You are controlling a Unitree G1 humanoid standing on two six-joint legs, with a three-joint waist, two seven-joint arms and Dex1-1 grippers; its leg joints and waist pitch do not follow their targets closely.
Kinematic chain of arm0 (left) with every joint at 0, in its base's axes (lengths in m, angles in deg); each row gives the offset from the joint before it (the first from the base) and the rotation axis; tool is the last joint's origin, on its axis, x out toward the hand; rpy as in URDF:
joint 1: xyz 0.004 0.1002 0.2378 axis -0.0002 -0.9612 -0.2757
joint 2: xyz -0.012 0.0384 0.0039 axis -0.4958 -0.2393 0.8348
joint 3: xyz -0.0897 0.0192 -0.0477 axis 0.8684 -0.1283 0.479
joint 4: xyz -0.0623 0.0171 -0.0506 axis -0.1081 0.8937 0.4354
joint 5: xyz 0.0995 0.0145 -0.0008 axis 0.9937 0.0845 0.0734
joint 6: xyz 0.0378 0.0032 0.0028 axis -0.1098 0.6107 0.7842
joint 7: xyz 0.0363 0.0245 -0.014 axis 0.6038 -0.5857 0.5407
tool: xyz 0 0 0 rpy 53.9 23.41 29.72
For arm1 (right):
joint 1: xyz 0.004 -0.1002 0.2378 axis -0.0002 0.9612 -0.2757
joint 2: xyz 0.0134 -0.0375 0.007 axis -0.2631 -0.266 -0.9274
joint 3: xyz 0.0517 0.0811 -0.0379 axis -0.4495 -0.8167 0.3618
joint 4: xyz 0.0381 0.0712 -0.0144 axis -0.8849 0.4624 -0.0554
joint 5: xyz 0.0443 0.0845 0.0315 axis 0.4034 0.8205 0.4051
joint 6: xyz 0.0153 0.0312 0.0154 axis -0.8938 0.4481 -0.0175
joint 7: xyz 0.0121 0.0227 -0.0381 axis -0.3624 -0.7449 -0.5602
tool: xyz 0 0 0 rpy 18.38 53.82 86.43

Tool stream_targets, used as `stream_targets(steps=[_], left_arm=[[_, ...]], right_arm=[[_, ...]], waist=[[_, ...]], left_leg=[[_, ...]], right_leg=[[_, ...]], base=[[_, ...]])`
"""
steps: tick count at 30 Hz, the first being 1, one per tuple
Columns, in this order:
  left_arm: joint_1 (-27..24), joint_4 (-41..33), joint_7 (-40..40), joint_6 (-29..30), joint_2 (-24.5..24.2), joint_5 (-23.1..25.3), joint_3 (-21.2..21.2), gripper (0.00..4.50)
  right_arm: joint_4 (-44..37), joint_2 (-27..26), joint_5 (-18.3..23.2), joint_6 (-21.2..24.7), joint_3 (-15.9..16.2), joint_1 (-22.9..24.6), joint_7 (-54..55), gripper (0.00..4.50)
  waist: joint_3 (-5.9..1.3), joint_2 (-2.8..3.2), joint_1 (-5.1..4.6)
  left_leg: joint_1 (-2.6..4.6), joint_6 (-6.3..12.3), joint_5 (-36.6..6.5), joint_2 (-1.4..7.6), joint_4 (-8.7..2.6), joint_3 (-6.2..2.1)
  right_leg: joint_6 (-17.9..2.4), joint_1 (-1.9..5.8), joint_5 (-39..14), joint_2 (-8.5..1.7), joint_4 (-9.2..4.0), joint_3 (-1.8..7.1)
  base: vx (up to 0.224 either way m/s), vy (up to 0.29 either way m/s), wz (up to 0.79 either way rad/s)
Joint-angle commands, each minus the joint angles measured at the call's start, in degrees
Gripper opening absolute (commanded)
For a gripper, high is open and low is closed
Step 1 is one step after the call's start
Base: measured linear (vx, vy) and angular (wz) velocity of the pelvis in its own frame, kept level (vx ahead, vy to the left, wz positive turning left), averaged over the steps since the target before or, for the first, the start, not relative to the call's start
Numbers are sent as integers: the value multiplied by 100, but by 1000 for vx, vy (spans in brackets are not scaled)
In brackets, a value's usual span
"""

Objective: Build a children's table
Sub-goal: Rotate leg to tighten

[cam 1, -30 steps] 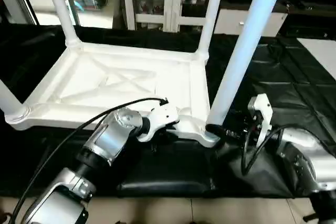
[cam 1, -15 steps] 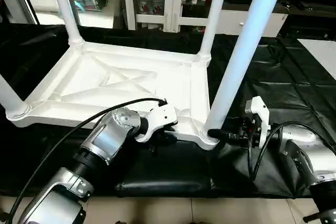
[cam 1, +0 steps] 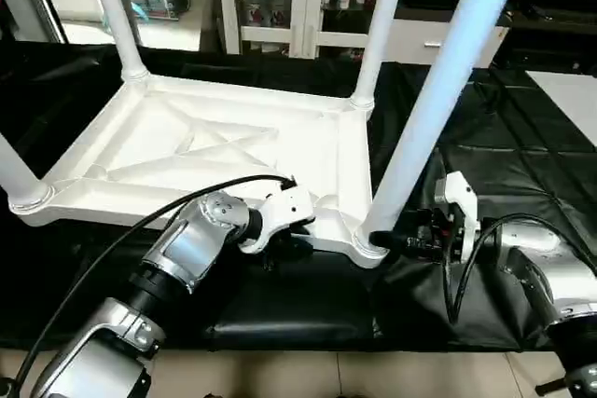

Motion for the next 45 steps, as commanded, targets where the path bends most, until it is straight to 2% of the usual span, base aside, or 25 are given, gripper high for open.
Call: stream_targets(steps=[1, 3, 5, 6, 8, 9, 10, 14, 18, 20, 22, 23, 24, 27, 30, 32, 33, 34, 35, 38, 39, 41, 43, 44, 45], left_arm=[[19, 47, 329, 227, 273, -96, 142, 74], [237, 446, 1118, 478, 696, -142, 495, 74], [396, 739, 1536, 480, 897, -128, 639, 74], [396, 739, 1536, 480, 897, -128, 639, 74], [635, 1176, 2099, 316, 1132, -86, 780, 74], [775, 1381, 2360, 178, 1269, -60, 823, 74], [854, 1467, 2467, 80, 1364, -73, 850, 74], [1027, 1634, 2451, -316, 1511, 6, 745, 74], [1010, 1633, 2357, -434, 1464, 40, 680, 74], [997, 1753, 2276, -684, 1420, 58, 596, 74], [1004, 1816, 2250, -788, 1418, 52, 571, 74], [996, 1825, 2223, -825, 1408, 56, 552, 74], [998, 1865, 2195, -939, 1398, 67, 535, 73], [1018, 1964, 2055, -1248, 1387, 76, 485, 73], [1030, 2012, 1966, -1433, 1389, 69, 444, 73], [1032, 2039, 1796, -1711, 1433, 61, 362, 73], [1027, 2040, 1711, -1825, 1452, 57, 323, 73], [1009, 2026, 1619, -1936, 1464, 51, 284, 73], [961, 2016, 1437, -2169, 1528, 50, 184, 73], [912, 2020, 1197, -2450, 1625, 46, 62, 73], [904, 2020, 1193, -2464, 1650, 49, 47, 73], [915, 2068, 1204, -2512, 1702, 67, 18, 73], [930, 2104, 1214, -2538, 1716, 72, 15, 73], [957, 2160, 1183, -2608, 1736, 68, 34, 73], [957, 2160, 1183, -2608, 1736, 68, 34, 73]], right_arm=[[493, -154, -523, 105, -23, -39, 1076, 189], [705, -604, -669, 401, -281, -63, 2406, 188], [768, -886, -721, 556, -405, -98, 3127, 188], [768, -886, -721, 556, -405, -98, 3127, 188], [925, -1276, -871, 622, -502, -206, 4090, 188], [1024, -1535, -1017, 541, -503, -284, 4617, 188], [1056, -1725, -1085, 472, -493, -328, 4887, 187], [851, -2082, -1122, 385, -405, -351, 5107, 187], [735, -1995, -1070, 262, -399, -310, 4910, 187], [428, -1983, -792, 133, -536, -185, 4627, 187], [312, -1983, -748, 123, -559, -128, 4579, 187], [209, -1959, -733, 116, -586, -70, 4592, 243], [72, -1944, -659, 154, -633, 0, 4572, 257], [-347, -1833, -616, 227, -737, 225, 4645, 279], [-687, -1762, -606, 316, -793, 409, 4667, 304], [-1228, -1588, -692, 411, -801, 751, 4646, 311], [-1407, -1529, -723, 439, -807, 872, 4643, 334], [-1531, -1499, -722, 472, -827, 963, 4643, 342], [-1896, -1399, -750, 578, -891, 1248, 4688, 346], [-2340, -1271, -788, 664, -1001, 1659, 4751, 374], [-2423, -1252, -774, 648, -1043, 1771, 4748, 381], [-2651, -1208, -643, 638, -1148, 2065, 4668, 384], [-2738, -1195, -556, 648, -1206, 2191, 4618, 384], [-2893, -1116, -332, 728, -1286, 2444, 4440, 384], [-2893, -1116, -332, 728, -1286, 2444, 4440, 384]], waist=[[-297, -50, -11], [-273, -61, -110], [-290, -57, -173], [-291, -64, -188], [-289, -55, -195], [-285, -27, -230], [-303, -37, -233], [-302, -31, -229], [-316, -18, -202], [-313, -17, -174], [-318, -27, -151], [-320, -34, -138], [-322, -33, -125], [-329, -34, -85], [-335, -38, -31], [-349, -40, 61], [-355, -51, 72], [-358, -21, 93], [-347, 9, 123], [-333, -15, 193], [-330, 32, 213], [-319, 7, 243], [-304, -6, 255], [-292, 30, 240], [-294, 14, 244]], left_leg=[[-3, 410, -1114, 97, -417, -38], [22, 144, -1600, 77, -448, -68], [48, 25, -1811, 58, -445, -98], [32, 19, -1819, 52, -448, -104], [80, 66, -1935, 32, -428, -87], [56, 22, -1994, 14, -441, -105], [52, 5, -1993, 13, -445, -116], [51, 60, -2058, 31, -465, -124], [45, 105, -1973, 57, -470, -110], [27, 162, -1862, 57, -474, -97], [31, 195, -1788, 65, -472, -88], [25, 204, -1714, 67, -474, -83], [30, 210, -1667, 71, -473, -83], [44, 246, -1447, 86, -466, -64], [31, 285, -1297, 90, -461, -62], [51, 386, -979, 93, -428, -35], [22, 451, -819, 86, -422, -35], [33, 472, -757, 85, -417, -29], [53, 503, -767, 99, -414, -18], [70, 493, -932, 116, -419, -6], [55, 461, -980, 114, -428, -16], [67, 412, -1138, 119, -428, -7], [38, 405, -1257, 116, -437, -11], [9, 409, -1333, 108, -453, -20], [30, 398, -1382, 113, -441, -20]], right_leg=[[-1286, 304, -1707, -184, -330, 98], [-1004, 274, -2498, -177, -425, 68], [-838, 259, -2839, -183, -477, 49], [-792, 265, -2883, -179, -488, 44], [-712, 190, -2984, -161, -548, 45], [-672, 195, -3029, -152, -556, 31], [-649, 216, -3027, -159, -554, 20], [-660, 210, -2781, -154, -543, 24], [-814, 227, -2320, -161, -496, 52], [-903, 250, -2092, -163, -480, 64], [-970, 252, -1932, -162, -453, 77], [-993, 264, -1874, -169, -443, 80], [-1004, 266, -1834, -176, -438, 84], [-1120, 266, -1488, -171, -395, 100], [-1116, 295, -1355, -180, -367, 110], [-1127, 286, -925, -170, -327, 130], [-1171, 305, -746, -169, -293, 128], [-1184, 301, -685, -170, -291, 131], [-1205, 274, -671, -173, -297, 136], [-1187, 259, -836, -176, -323, 142], [-1153, 264, -916, -184, -324, 145], [-1103, 249, -1072, -190, -353, 150], [-1060, 258, -1245, -201, -366, 152], [-984, 274, -1393, -201, -404, 147], [-959, 260, -1451, -204, -407, 146]], base=[[0, 0, 0], [0, 0, 0], [0, 0, 0], [0, 0, 0], [0, 0, 0], [0, 0, 0], [0, 0, 0], [0, 0, 0], [0, 0, 0], [0, 0, 0], [0, 0, 0], [0, 0, 0], [0, 0, 0], [0, 0, 0], [0, 0, 0], [0, 0, 0], [0, 0, 0], [0, 0, 0], [0, 0, 0], [0, 0, 0], [0, 0, 0], [0, 0, 0], [0, 0, 0], [0, 0, 0], [0, 0, 0]])
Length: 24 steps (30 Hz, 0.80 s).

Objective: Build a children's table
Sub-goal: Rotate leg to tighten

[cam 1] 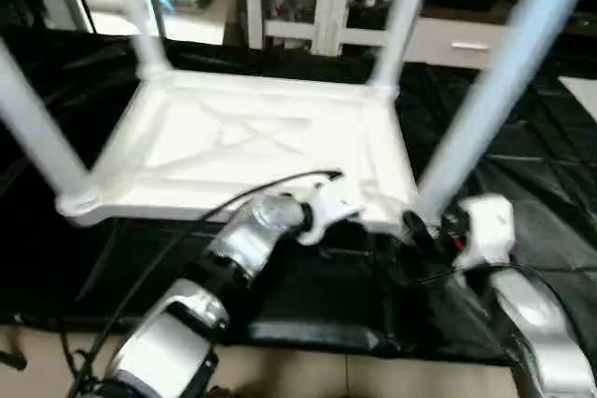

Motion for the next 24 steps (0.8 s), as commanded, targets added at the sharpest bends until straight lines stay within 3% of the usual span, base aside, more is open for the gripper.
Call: stream_targets(steps=[1, 5, 6, 12, 14, 19, 20, 21, 22, 24], left_arm=[[181, -171, -63, -377, 120, -72, 52, 73], [199, -145, 176, -421, 87, 4, 95, 73], [221, -88, 287, -271, 91, 7, 154, 108], [329, 91, 962, -76, 143, 59, 382, 170], [348, -13, 1078, 79, 171, -150, 629, 191], [173, -553, 912, 224, 111, -487, 890, 236], [-75, -1134, 749, 494, 9, -701, 1009, 242], [-186, -1390, 687, 612, -40, -785, 1056, 247], [-559, -2207, 491, 904, -217, -1045, 1188, 256], [-718, -2538, 514, 1052, -275, -1140, 1288, 280]], right_arm=[[-249, 143, 321, 181, -141, 172, -319, 384], [-577, 432, 614, 193, -7, 509, -998, 384], [-673, 497, 731, 177, -3, 561, -1210, 384], [-885, 525, 1028, 21, -78, 501, -1496, 384], [-944, 487, 1117, -144, -152, 502, -1522, 384], [-977, 359, 1074, -227, -197, 485, -1368, 384], [-1023, 271, 1058, -208, -123, 499, -1297, 384], [-1044, 238, 1059, -204, -85, 510, -1284, 384], [-1104, 149, 1031, -218, 40, 564, -1245, 384], [-1127, 111, 1025, -221, 84, 588, -1225, 384]], waist=[[-350, -77, -67], [-343, -87, -115], [-347, -89, -133], [-350, -109, -208], [-338, -112, -212], [-341, -117, -203], [-346, -69, -189], [-345, -78, -184], [-341, -78, -198], [-341, -49, -217]], left_leg=[[74, 411, -1395, 103, -450, -45], [47, 500, -1364, 108, -435, -60], [40, 529, -1333, 110, -428, -62], [25, 640, -1239, 119, -413, -74], [34, 638, -1252, 116, -414, -68], [41, 620, -1235, 109, -411, -65], [50, 606, -1166, 117, -415, -71], [41, 604, -1109, 138, -426, -81], [31, 615, -1107, 133, -427, -66], [44, 614, -1146, 134, -422, -50]], right_leg=[[-934, 349, -1523, -192, -370, 128], [-843, 342, -1684, -201, -390, 120], [-857, 338, -1651, -195, -383, 115], [-918, 338, -1631, -197, -370, 101], [-929, 322, -1717, -193, -390, 96], [-952, 310, -1781, -184, -383, 94], [-988, 313, -1653, -190, -358, 99], [-1063, 341, -1523, -203, -329, 101], [-1105, 325, -1488, -183, -327, 95], [-1183, 306, -1397, -163, -325, 102]], base=[[0, 0, 0], [0, 0, 0], [0, 0, 0], [0, 0, 0], [0, 0, 0], [0, 0, 0], [0, 0, 0], [0, 0, 0], [0, 0, 0], [0, 0, 0]])
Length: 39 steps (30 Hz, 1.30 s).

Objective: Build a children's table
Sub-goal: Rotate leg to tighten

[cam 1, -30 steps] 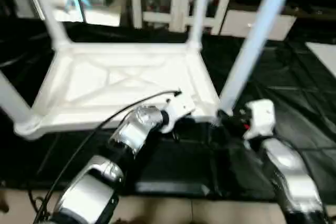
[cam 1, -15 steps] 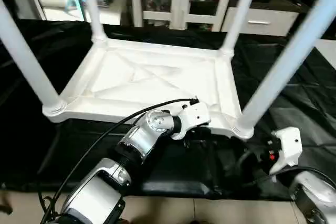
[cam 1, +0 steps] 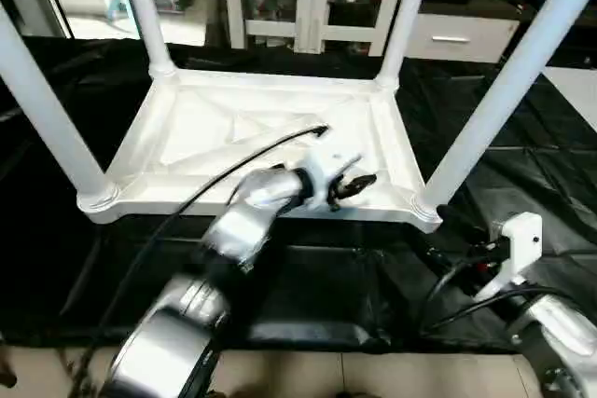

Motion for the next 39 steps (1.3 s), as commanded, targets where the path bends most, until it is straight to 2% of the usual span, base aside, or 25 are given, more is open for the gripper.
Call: stream_targets(steps=[1, 2, 3, 6, 7, 8, 10, 11, 12, 13, 14, 18, 22, 24, 26, 28, 30, 31, 33, 34, 35, 36, 37, 38, 39], left_arm=[[-140, -636, -2, 312, -97, -202, 242, 287], [-398, -1104, 167, 534, -192, -298, 452, 292], [-573, -1348, 243, 599, -284, -300, 550, 302], [-996, -1873, 440, 694, -449, -242, 738, 332], [-1125, -2009, 518, 726, -471, -201, 786, 332], [-1297, -2202, 597, 752, -518, -145, 822, 332], [-1640, -2560, 788, 1038, -578, -44, 886, 332], [-1809, -2678, 876, 1104, -599, 0, 922, 332], [-1923, -2792, 946, 1191, -622, 6, 936, 332], [-1956, -2823, 970, 1230, -627, 7, 943, 332], [-2105, -2923, 1135, 1246, -654, 71, 1001, 332], [-2478, -2912, 1546, 678, -715, 255, 1198, 332], [-2792, -3018, 1819, 475, -603, 196, 1436, 332], [-3176, -3365, 2100, 480, -517, 168, 1606, 332], [-3306, -3628, 2332, 389, -345, 82, 1791, 332], [-3339, -3696, 2433, 354, -290, 55, 1841, 332], [-3372, -3745, 2567, 316, -257, 112, 1853, 332], [-3397, -3794, 2660, 348, -216, 120, 1885, 332], [-3505, -3928, 2741, 311, -139, 41, 1971, 332], [-3565, -3995, 2765, 297, -119, 11, 1988, 332], [-3719, -4166, 2739, 166, -25, -256, 2144, 332], [-3758, -4209, 2739, 151, 3, -324, 2189, 332], [-3849, -4308, 2739, 128, 71, -481, 2293, 351], [-3923, -4361, 2716, 56, 85, -549, 2323, 368], [-3982, -4398, 2702, -18, 89, -589, 2341, 368]], right_arm=[[-155, -13, -31, -55, 74, 28, 83, 384], [-155, -86, -87, -96, 114, 25, 170, 384], [-139, -152, -133, -129, 122, -8, 259, 384], [-68, -298, -277, -237, 142, -118, 465, 384], [-55, -341, -279, -258, 157, -152, 483, 384], [-44, -384, -316, -281, 191, -197, 530, 384], [-29, -469, -355, -287, 257, -278, 614, 384], [19, -483, -497, -295, 294, -316, 741, 384], [52, -489, -599, -302, 319, -336, 835, 384], [66, -498, -605, -311, 317, -340, 848, 384], [141, -537, -656, -362, 298, -361, 937, 384], [300, -604, -742, -467, 280, -403, 1026, 384], [332, -661, -762, -540, 264, -426, 1090, 384], [390, -735, -850, -720, 222, -459, 1265, 384], [394, -777, -871, -862, 211, -431, 1310, 384], [393, -784, -867, -921, 215, -432, 1303, 384], [389, -791, -856, -934, 210, -449, 1296, 384], [402, -792, -847, -934, 212, -478, 1272, 384], [530, -781, -886, -990, 230, -547, 1235, 384], [590, -776, -906, -1044, 241, -559, 1233, 384], [696, -754, -907, -1103, 275, -570, 1175, 384], [717, -748, -906, -1119, 286, -569, 1158, 384], [757, -734, -903, -1153, 311, -558, 1115, 384], [758, -722, -906, -1171, 323, -537, 1091, 384], [757, -713, -910, -1181, 331, -522, 1072, 384]], waist=[[-343, -53, 9], [-326, -23, 17], [-330, -23, 10], [-304, -21, -26], [-311, 10, -26], [-300, 0, -45], [-312, 19, -44], [-304, 13, -46], [-304, 22, -41], [-302, 26, -44], [-312, -15, -26], [-315, -3, -35], [-315, -3, -43], [-311, -59, -57], [-304, -25, -46], [-292, -34, -33], [-288, -17, -11], [-287, -32, -18], [-294, -104, -26], [-295, -79, -10], [-293, -89, -10], [-292, -95, -17], [-302, -98, -24], [-303, -139, -33], [-302, -119, -23]], left_leg=[[61, 581, -1204, 131, -428, -37], [61, 523, -1320, 128, -449, -44], [62, 464, -1368, 146, -455, -55], [66, 289, -1653, 129, -494, -65], [79, 216, -1708, 131, -497, -75], [74, 197, -1743, 119, -504, -68], [79, 164, -1705, 136, -509, -77], [75, 140, -1697, 122, -511, -70], [96, 127, -1709, 124, -506, -65], [87, 107, -1688, 114, -506, -61], [76, 110, -1662, 114, -502, -68], [64, 131, -1686, 97, -501, -79], [58, 128, -1671, 99, -505, -76], [34, 148, -1634, 114, -508, -75], [66, 158, -1741, 112, -504, -67], [93, 133, -1938, 114, -506, -62], [86, 104, -2025, 106, -521, -84], [72, 85, -2040, 102, -523, -88], [48, 95, -1989, 103, -517, -90], [61, 97, -1981, 102, -511, -89], [43, 89, -1991, 95, -514, -94], [38, 81, -2006, 100, -520, -97], [29, 49, -2043, 101, -520, -105], [28, 59, -2067, 104, -518, -99], [54, 86, -2110, 99, -512, -98]], right_leg=[[-1167, 308, -1435, -166, -329, 116], [-1110, 310, -1593, -168, -353, 114], [-1102, 321, -1601, -177, -337, 115], [-879, 291, -1976, -155, -389, 112], [-822, 285, -1986, -152, -377, 120], [-769, 272, -1979, -133, -395, 123], [-785, 281, -1823, -139, -370, 133], [-733, 273, -1836, -122, -375, 132], [-730, 256, -1832, -118, -380, 138], [-722, 261, -1790, -112, -380, 145], [-714, 272, -1763, -124, -357, 145], [-598, 278, -1768, -117, -373, 138], [-595, 276, -1695, -112, -363, 144], [-622, 289, -1646, -128, -358, 144], [-591, 254, -1738, -106, -374, 145], [-520, 222, -1906, -93, -409, 143], [-440, 230, -1995, -90, -403, 141], [-392, 236, -2002, -87, -410, 139], [-356, 254, -2008, -98, -400, 138], [-345, 237, -2054, -108, -405, 141], [-326, 241, -2101, -109, -412, 141], [-314, 242, -2114, -107, -416, 139], [-318, 250, -2115, -112, -405, 136], [-306, 246, -2112, -99, -414, 132], [-282, 220, -2059, -77, -420, 135]], base=[[0, 0, 0], [0, 0, 0], [0, 0, 0], [0, 0, 0], [0, 0, 0], [0, 0, 0], [0, 0, 0], [0, 0, 0], [0, 0, 0], [0, 0, 0], [0, 0, 0], [0, 0, 0], [0, 0, 0], [0, 0, 0], [0, 0, 0], [0, 0, 0], [0, 0, 0], [0, 0, 0], [0, 0, 0], [0, 0, 0], [0, 0, 0], [0, 0, 0], [0, 0, 0], [0, 0, 0], [0, 0, 0]])
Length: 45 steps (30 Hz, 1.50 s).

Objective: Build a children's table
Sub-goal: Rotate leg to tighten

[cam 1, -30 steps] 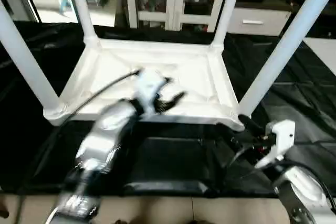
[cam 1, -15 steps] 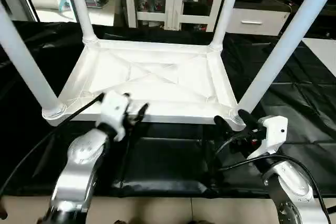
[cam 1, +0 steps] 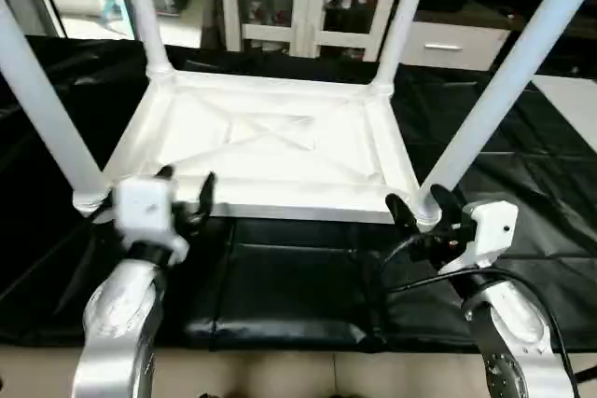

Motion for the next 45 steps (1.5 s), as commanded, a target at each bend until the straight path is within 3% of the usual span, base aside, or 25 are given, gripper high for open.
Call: stream_targets(steps=[1, 5, 6, 8, 11, 14, 21, 22, 23, 32, 45], left_arm=[[-123, -183, 67, -230, 23, -74, 113, 368], [-292, -301, 645, -584, 178, 258, 339, 412], [-250, -358, 797, -649, 189, 343, 395, 416], [-94, -348, 1144, -594, 95, 662, 562, 433], [37, -245, 1349, -555, -5, 756, 774, 443], [208, -50, 1274, -606, -183, 572, 950, 443], [803, 585, 1099, -448, -757, 251, 1318, 443], [956, 741, 993, -387, -875, 213, 1312, 443], [1059, 851, 924, -353, -960, 187, 1302, 443], [1918, 1589, 558, 61, -1326, -108, 1126, 443], [2179, 1655, 317, 346, -1289, -359, 872, 443]], right_arm=[[13, 62, -71, -71, 22, -2, -60, 384], [40, 91, -73, -108, 64, 20, -145, 384], [34, 104, -17, -123, 91, 9, -224, 384], [-44, 130, 136, -91, 185, 1, -459, 384], [-85, 187, 154, -91, 296, 24, -629, 384], [-72, 202, 160, -108, 325, 37, -666, 384], [3, 160, 196, -107, 297, -19, -709, 384], [21, 156, 197, -110, 310, -32, -717, 384], [33, 151, 194, -111, 320, -44, -723, 384], [53, 134, 179, -100, 354, -76, -765, 384], [44, 109, 167, -105, 356, -43, -740, 384]], waist=[[-229, 27, 17], [-234, 13, 13], [-230, -17, 21], [-226, -16, 22], [-225, -18, 14], [-235, -46, 24], [-263, -31, 33], [-275, -55, 47], [-276, -36, 61], [-307, -11, 113], [-294, 19, 156]], left_leg=[[52, 91, -2110, 102, -515, -71], [54, 89, -2154, 115, -517, -75], [55, 97, -2192, 111, -515, -74], [59, 95, -2250, 113, -523, -84], [54, 73, -2286, 101, -521, -108], [61, 67, -2251, 85, -510, -108], [77, 29, -2037, 90, -514, -110], [74, 39, -1948, 83, -504, -108], [103, 36, -1937, 79, -502, -99], [116, -30, -1581, 85, -495, -89], [135, -130, -1897, 96, -516, -96]], right_leg=[[-337, 206, -2028, -93, -422, 122], [-263, 216, -1978, -88, -421, 118], [-228, 210, -2049, -86, -429, 117], [-175, 205, -2134, -82, -438, 112], [-115, 208, -2243, -90, -443, 103], [-135, 193, -2258, -86, -432, 108], [-349, 208, -1654, -79, -358, 113], [-378, 220, -1575, -87, -338, 113], [-401, 192, -1547, -79, -336, 119], [-700, 259, -826, -98, -243, 119], [-678, 255, -1217, -113, -279, 114]], base=[[0, 0, 0], [0, 0, 0], [0, 0, 0], [0, 0, 0], [0, 0, 0], [0, 0, 0], [0, 0, 0], [0, 0, 0], [0, 0, 0], [0, 0, 0], [0, 0, 0]])
